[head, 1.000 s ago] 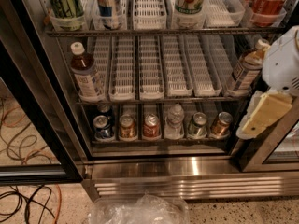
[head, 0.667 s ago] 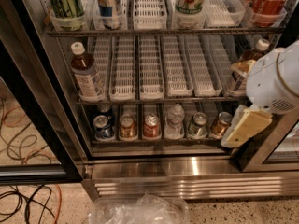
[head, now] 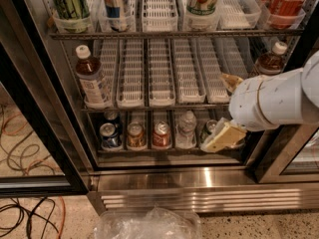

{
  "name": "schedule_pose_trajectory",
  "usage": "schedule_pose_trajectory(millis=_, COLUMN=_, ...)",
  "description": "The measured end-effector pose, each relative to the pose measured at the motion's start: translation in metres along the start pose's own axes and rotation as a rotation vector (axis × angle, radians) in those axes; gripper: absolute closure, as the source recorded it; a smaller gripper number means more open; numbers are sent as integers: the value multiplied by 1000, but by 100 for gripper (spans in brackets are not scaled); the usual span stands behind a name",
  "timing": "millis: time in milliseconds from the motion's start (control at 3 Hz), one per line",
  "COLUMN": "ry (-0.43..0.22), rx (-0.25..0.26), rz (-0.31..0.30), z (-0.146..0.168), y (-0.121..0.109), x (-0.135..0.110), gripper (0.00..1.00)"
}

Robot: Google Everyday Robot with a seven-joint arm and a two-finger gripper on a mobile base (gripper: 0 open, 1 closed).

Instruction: Pick 7up can from top shelf of fridge

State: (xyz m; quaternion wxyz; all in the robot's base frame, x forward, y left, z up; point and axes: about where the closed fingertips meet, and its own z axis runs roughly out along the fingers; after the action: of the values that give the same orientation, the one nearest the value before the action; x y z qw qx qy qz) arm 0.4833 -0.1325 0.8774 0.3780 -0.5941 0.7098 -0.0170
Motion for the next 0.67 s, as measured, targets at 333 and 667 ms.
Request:
schedule_pose_trajectory(millis=333, ry=-34, rx=81, rz=11, z=-1, y=-20, x=-10, gripper=0)
schedule_pose_trajectory(millis=667, ry=-34, rx=81, rz=11, z=-1, y=-20, x=-10, gripper=0)
